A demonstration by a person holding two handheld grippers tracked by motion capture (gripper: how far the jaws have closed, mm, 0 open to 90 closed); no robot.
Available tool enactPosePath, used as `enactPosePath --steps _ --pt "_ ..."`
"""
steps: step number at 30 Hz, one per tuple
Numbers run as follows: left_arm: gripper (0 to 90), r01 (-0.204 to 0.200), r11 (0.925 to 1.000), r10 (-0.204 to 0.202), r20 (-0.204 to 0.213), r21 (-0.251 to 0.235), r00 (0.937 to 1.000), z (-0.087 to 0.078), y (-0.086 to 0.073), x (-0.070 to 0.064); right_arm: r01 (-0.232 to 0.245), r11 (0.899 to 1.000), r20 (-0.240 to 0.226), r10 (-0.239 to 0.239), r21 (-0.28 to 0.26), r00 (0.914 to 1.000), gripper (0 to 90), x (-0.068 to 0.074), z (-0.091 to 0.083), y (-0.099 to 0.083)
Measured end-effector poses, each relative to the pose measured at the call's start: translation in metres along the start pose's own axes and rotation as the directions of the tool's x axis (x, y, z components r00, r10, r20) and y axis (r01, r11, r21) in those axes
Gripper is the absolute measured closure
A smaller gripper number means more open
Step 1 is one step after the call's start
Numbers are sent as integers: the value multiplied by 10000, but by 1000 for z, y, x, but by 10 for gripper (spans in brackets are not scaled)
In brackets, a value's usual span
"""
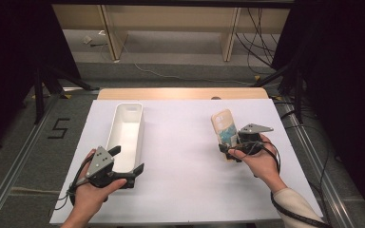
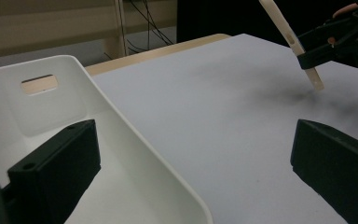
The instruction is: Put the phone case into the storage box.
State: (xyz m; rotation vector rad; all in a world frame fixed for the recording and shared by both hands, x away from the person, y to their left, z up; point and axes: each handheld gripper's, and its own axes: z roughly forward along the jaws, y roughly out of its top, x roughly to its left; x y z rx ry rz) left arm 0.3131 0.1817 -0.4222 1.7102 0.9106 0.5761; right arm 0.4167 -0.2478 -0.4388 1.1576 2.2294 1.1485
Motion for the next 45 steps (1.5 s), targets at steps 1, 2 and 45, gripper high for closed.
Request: enactPosePath --steps 1,2,45 --pt "11 0 10000 0 0 0 10000 0 0 0 0 10000 0 0 0 10000 117 0 0 0" --pt "13 36 10000 -36 2 -15 10000 2 4 0 80 9999 -88 -81 -63 9999 117 2 0 0" --pt "56 -648 9977 618 1278 192 9899 92 86 -49 950 9899 -1157 -1071 -1054 9875 117 50 6 6"
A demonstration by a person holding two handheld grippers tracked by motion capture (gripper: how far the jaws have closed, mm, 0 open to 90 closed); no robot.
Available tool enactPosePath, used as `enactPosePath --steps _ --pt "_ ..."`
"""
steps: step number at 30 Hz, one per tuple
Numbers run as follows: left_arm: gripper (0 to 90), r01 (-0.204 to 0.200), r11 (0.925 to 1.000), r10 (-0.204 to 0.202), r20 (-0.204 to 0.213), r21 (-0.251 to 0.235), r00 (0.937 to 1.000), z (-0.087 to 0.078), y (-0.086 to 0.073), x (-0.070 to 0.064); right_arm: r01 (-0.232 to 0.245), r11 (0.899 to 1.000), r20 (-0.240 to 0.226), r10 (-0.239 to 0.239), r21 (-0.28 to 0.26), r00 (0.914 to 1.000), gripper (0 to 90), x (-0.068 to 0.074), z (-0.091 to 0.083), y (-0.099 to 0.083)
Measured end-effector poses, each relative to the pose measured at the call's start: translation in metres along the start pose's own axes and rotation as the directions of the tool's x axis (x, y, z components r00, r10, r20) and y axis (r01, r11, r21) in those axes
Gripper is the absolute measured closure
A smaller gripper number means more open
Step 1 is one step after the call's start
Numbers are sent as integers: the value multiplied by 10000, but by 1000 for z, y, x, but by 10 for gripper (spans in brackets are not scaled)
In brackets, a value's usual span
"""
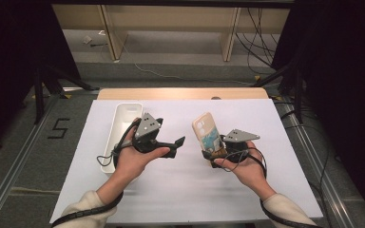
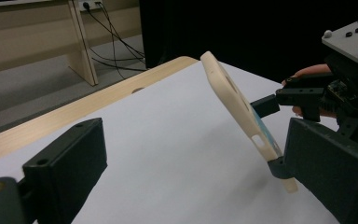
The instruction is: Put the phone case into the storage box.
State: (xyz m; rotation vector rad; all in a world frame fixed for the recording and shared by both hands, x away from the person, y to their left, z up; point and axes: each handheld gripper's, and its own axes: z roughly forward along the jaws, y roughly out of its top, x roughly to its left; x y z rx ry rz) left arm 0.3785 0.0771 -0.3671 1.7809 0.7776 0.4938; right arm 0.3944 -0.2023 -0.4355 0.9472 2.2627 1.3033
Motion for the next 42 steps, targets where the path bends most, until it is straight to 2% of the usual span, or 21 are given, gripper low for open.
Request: enactPosePath --steps 19,24,31,42 --pt "143 -49 9997 45 153 245 9999 29 25 -11 265 9996 -219 -266 -42 9994 117 15 7 3" --pt "163 76 9989 -86 208 473 9997 39 28 -12 339 9994 -232 -340 -56 9992 117 18 9 3" --pt "236 279 9962 -294 168 829 9994 56 29 -13 406 9991 -227 -409 -142 9989 117 19 8 4" --pt "371 645 9918 -662 117 1102 9977 67 30 -13 492 9987 -242 -495 -154 9985 117 21 9 4"
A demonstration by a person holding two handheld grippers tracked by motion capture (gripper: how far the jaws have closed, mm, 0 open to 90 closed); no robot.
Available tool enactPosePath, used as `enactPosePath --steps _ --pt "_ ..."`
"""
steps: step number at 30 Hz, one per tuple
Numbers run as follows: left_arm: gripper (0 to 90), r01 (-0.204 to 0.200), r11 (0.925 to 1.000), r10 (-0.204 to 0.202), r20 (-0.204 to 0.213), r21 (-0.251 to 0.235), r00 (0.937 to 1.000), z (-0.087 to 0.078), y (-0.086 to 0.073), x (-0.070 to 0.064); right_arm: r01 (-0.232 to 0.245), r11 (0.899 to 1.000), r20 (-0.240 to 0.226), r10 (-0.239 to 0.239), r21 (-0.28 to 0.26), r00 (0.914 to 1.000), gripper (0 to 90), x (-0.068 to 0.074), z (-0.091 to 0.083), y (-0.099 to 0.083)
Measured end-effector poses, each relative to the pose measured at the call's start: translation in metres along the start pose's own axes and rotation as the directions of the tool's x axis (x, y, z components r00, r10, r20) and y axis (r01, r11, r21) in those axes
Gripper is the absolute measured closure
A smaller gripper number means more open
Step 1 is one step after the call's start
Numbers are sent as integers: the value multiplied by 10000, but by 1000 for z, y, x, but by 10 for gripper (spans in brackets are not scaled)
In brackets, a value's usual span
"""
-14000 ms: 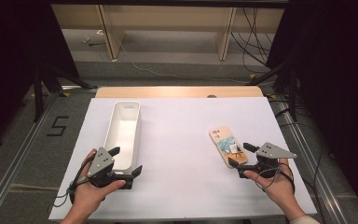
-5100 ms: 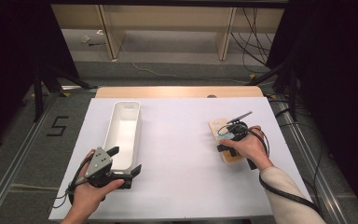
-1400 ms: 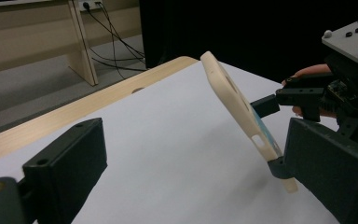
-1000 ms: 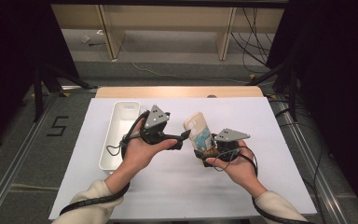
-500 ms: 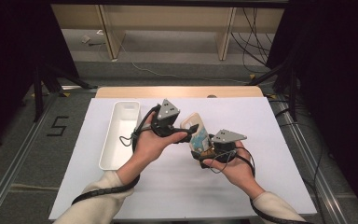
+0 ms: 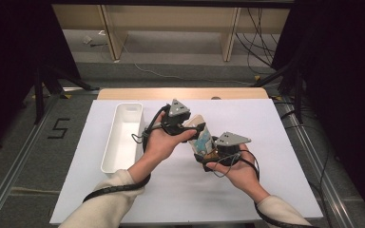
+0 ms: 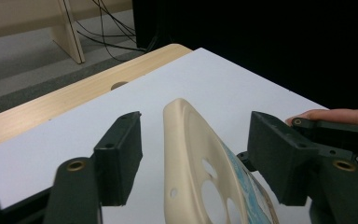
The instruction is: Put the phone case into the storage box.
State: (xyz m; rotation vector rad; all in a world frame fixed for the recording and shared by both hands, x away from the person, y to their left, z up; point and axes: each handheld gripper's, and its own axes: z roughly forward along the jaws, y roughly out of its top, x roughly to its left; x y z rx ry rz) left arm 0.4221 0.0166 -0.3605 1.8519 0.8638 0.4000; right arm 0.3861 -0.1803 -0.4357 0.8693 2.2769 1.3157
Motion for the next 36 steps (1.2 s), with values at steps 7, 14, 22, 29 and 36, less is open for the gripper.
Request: enactPosePath --steps 7,14,22,29,36 --pt "446 379 9991 -380 45 165 9993 5 0 3 95 9999 24 -95 -34 10000 117 1 1 0" --pt "547 623 9975 -626 78 321 9980 9 1 4 274 9996 58 -273 -72 9996 117 4 1 1" --pt "624 922 9950 -930 192 383 9955 11 -1 3 337 9994 136 -335 -92 9993 116 3 0 1" --pt "709 1134 9929 -1151 488 374 9922 9 1 2 391 9992 108 -391 -33 9992 114 4 2 0" --pt "789 927 9952 -952 959 300 9908 6 4 -7 543 9985 143 -543 -3 9984 105 5 4 0"
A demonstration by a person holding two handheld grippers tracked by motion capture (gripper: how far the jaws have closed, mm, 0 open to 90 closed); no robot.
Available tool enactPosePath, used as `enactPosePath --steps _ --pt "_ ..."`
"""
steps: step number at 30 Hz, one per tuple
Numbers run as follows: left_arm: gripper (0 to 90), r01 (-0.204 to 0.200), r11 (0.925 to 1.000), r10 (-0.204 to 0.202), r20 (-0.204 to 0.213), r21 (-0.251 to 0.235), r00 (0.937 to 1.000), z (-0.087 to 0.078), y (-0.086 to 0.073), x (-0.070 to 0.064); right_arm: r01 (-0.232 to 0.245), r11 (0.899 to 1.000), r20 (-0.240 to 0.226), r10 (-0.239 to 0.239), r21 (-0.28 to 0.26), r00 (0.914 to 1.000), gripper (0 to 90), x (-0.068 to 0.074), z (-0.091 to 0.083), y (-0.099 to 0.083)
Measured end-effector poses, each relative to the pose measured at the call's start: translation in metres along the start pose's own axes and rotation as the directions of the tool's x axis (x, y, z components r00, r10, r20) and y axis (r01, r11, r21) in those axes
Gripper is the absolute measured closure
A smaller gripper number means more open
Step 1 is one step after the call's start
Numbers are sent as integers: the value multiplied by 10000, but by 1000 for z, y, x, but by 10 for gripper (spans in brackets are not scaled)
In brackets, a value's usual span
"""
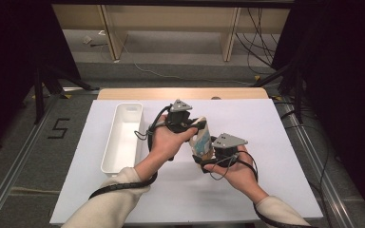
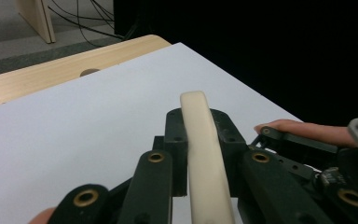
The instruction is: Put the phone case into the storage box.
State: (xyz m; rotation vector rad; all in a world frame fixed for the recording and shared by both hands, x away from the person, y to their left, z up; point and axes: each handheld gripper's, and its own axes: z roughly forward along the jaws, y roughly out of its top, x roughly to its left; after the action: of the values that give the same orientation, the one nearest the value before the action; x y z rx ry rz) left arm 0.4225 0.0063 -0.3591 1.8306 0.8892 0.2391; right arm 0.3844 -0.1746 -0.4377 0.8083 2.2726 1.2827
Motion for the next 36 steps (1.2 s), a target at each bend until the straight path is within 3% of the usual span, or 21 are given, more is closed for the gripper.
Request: enactPosePath --steps 11,14,15,17,18,22,28,35,36 --pt "791 -359 9991 367 425 -207 9984 -8 5 2 -177 9991 -555 155 -394 9983 93 -7 -2 0" --pt "792 -513 9983 525 437 -273 9977 -10 6 2 -115 9992 -664 89 -390 9978 93 -7 -2 1" --pt "792 -838 9963 842 201 -213 9962 -12 6 4 -41 9995 -631 22 -304 9980 100 -8 -3 1" --pt "792 -837 9962 843 231 -257 9962 -13 6 5 -69 9995 -640 49 -316 9979 100 -9 -3 0" --pt "792 -678 9974 691 559 -250 9960 -15 6 6 -43 9995 -641 23 -321 9979 100 -10 -4 0" --pt "792 -1159 9932 1162 611 -92 9913 -17 5 3 -48 9993 -630 24 -369 9980 100 -13 -5 0" --pt "792 -1221 9925 1216 1022 -16 9873 -18 2 3 15 9990 -802 -51 -453 9968 120 -17 -7 1" --pt "793 -1465 9891 1431 1536 111 9777 -18 1 2 -31 9984 -1469 -51 -557 9891 157 -21 -8 1" --pt "793 -1492 9887 1455 1600 116 9763 -18 1 2 12 9987 -1809 -104 -509 9834 161 -23 -7 0"
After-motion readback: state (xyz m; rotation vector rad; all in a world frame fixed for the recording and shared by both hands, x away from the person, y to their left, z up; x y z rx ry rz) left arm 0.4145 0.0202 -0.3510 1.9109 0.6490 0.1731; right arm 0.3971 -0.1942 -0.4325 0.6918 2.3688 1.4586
